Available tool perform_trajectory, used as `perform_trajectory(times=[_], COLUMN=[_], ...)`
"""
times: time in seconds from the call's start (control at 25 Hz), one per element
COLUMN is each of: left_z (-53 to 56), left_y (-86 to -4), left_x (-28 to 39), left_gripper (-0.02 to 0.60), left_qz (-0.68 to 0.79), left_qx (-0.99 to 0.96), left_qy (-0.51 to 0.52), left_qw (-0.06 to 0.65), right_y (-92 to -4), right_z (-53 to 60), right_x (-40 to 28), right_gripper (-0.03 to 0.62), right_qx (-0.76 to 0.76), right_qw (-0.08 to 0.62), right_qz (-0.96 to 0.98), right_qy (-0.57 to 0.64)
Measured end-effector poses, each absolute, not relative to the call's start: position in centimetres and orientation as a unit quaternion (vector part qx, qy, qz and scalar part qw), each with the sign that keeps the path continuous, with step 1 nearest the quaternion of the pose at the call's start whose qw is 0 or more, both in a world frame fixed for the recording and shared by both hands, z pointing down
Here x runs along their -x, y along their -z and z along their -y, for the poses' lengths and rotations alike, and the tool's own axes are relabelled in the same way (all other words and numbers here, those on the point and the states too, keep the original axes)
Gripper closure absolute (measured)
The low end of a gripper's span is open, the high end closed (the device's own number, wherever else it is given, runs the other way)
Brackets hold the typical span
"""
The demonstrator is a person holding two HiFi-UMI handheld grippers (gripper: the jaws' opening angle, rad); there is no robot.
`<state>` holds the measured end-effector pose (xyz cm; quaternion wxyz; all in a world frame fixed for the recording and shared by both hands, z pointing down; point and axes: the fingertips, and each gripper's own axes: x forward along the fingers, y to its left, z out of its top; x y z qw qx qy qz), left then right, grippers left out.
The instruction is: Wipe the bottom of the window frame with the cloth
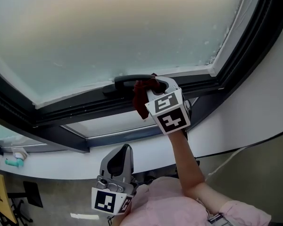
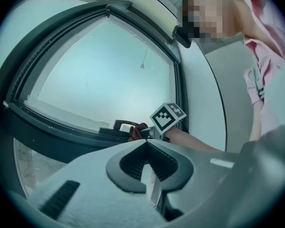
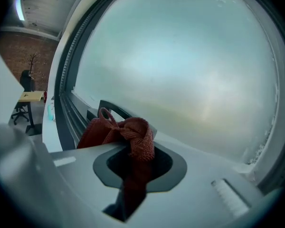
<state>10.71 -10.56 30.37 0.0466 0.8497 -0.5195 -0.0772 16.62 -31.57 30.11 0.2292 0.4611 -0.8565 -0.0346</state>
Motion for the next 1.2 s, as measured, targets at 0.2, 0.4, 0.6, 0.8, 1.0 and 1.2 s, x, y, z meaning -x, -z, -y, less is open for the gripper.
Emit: perform_trajectory(times=[0.2,0.4,0.6,0.8,1.0,1.2], left_z=[10.4,10.1,9.6,9.2,8.7,8.2], left_y=[-30.5,-30.6,-30.8,-30.9,-30.8,-30.1], left_x=[-11.3,-11.6,-12.0,-12.0,-11.7,-11.7], left_gripper=[0.582,0.582,0.582,0.582,0.581,0.581], left_qz=[0.509,0.499,0.491,0.490,0.491,0.493], left_qx=[-0.856,-0.862,-0.866,-0.867,-0.866,-0.864], left_qy=[0.077,0.076,0.077,0.078,0.078,0.081], left_qw=[0.050,0.052,0.054,0.055,0.058,0.054], right_y=[-30.3,-30.5,-30.5,-30.6,-30.5,-30.8], right_z=[31.4,31.3,31.6,31.6,31.5,31.5], right_x=[-17.0,-18.8,-20.2,-21.6,-21.6,-21.9], right_gripper=[0.537,0.537,0.537,0.537,0.537,0.537], right_qx=[-0.464,-0.474,-0.484,-0.501,-0.507,-0.484], right_qw=[0.222,0.215,0.210,0.198,0.195,0.202], right_qz=[0.858,0.854,0.850,0.842,0.839,0.851], right_qy=[0.019,0.007,0.009,0.009,0.022,0.009])
